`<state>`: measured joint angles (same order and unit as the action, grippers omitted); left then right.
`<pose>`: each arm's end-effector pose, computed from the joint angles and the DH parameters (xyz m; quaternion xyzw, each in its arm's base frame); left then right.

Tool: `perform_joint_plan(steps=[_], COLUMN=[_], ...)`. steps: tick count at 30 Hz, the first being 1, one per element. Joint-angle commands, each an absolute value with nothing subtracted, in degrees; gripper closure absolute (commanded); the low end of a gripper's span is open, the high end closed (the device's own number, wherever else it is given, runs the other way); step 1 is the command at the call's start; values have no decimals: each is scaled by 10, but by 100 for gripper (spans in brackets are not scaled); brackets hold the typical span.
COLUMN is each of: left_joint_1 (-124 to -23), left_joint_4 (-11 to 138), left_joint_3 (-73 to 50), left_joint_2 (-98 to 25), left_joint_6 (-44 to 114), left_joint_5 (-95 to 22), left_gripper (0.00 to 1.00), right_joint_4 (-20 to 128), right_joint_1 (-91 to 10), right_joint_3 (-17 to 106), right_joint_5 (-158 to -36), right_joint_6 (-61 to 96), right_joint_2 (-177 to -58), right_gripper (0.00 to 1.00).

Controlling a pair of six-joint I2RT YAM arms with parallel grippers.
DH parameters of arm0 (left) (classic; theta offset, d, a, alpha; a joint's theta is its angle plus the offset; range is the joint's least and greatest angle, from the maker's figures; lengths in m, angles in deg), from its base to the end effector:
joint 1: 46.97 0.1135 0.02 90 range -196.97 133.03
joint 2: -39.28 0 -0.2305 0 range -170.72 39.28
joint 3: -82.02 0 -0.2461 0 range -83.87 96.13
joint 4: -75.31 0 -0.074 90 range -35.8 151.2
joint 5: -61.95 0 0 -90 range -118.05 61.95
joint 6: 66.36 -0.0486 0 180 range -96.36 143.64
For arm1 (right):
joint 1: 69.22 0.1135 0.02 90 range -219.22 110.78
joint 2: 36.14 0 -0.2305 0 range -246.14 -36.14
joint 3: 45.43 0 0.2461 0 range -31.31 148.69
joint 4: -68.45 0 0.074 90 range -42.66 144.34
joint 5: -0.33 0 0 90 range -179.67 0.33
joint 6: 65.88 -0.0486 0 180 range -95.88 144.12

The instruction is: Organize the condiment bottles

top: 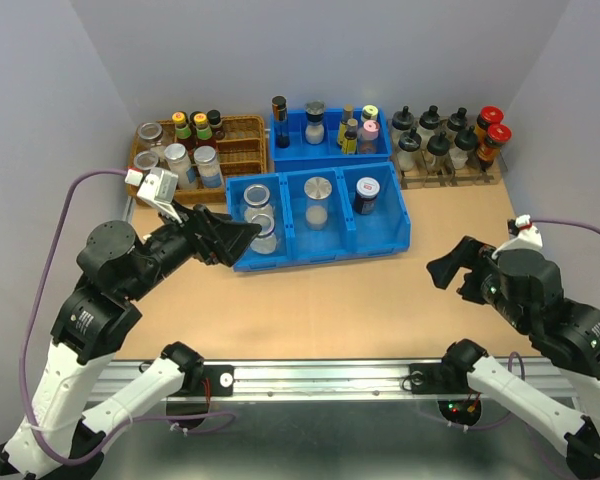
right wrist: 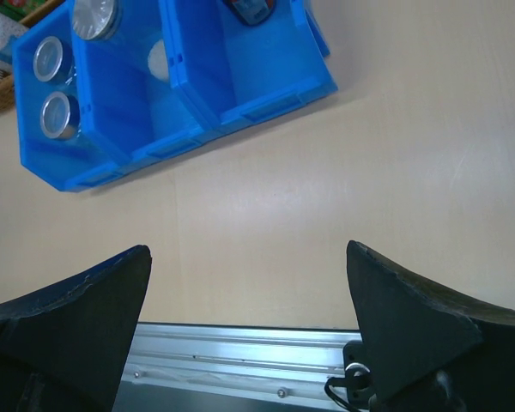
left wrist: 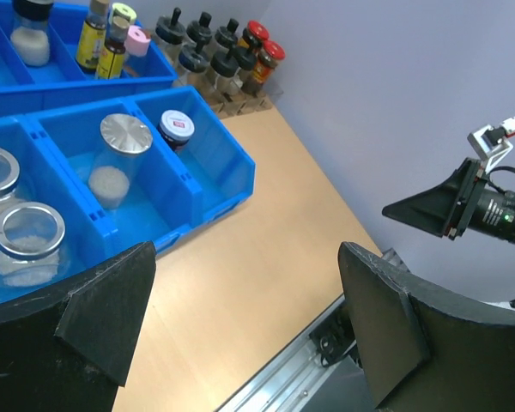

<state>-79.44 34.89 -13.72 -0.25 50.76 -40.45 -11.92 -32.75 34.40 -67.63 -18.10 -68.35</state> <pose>0.1110 -0.0830 0.4425 0.1106 0.6716 -0.4259 0.5961 0.0840 0.0394 0.3538 0.1347 0.8559 0.1684 0.4700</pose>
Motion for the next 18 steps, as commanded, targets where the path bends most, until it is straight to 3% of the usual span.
perform_joint_plan(steps=[1, 18], left_joint_1=[-793, -794], left_joint_4=[366, 361], left_joint_3=[-135, -128], left_joint_2=[5, 4], left_joint_6=[502, 508], left_joint_5=[-435, -444], left_gripper=[2, 1], right_joint_4=[-111, -125], right_joint_1=[-325, -325], right_joint_3=[338, 341], right_joint_5=[-655, -668], right_joint_6=[-199, -204], right_joint_2=[-666, -652], right_gripper=[0, 0])
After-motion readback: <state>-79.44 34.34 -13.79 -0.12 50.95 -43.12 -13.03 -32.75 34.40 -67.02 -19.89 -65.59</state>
